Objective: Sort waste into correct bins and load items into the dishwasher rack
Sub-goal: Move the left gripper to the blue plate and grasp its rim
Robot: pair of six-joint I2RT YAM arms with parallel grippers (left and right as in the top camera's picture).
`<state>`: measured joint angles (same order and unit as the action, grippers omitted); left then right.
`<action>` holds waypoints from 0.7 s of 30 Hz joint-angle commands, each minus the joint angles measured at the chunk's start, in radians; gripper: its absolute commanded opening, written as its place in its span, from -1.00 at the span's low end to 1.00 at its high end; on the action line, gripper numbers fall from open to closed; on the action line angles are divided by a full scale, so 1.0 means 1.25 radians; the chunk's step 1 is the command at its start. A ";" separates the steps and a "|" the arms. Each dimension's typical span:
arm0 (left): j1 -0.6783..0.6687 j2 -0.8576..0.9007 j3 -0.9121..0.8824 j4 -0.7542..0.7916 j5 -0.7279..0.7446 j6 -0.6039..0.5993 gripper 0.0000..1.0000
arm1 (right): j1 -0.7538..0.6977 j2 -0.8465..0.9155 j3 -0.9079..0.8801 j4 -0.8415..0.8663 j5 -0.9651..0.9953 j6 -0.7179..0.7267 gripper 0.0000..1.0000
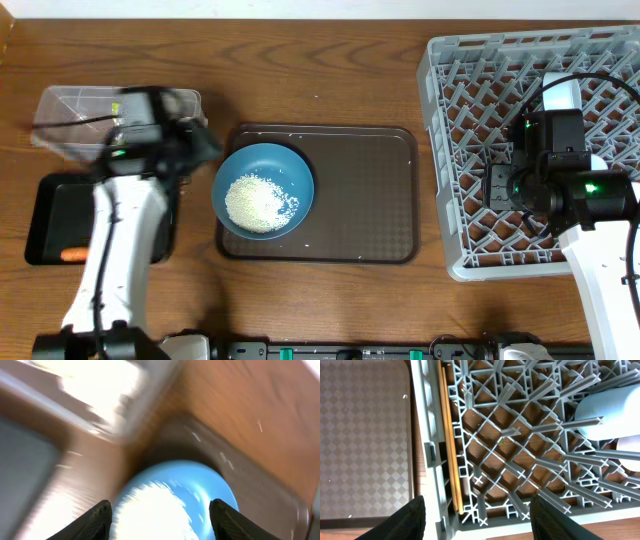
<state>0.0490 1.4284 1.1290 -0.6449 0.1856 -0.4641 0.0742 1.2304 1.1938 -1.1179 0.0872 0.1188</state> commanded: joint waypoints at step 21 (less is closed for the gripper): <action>-0.371 0.233 0.001 0.043 0.004 -0.029 0.28 | -0.005 0.000 -0.005 -0.004 0.011 -0.003 0.22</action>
<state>-0.4114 1.7039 1.1290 -0.5930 0.1963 -0.4782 0.0742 1.2304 1.1938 -1.1217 0.0872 0.1184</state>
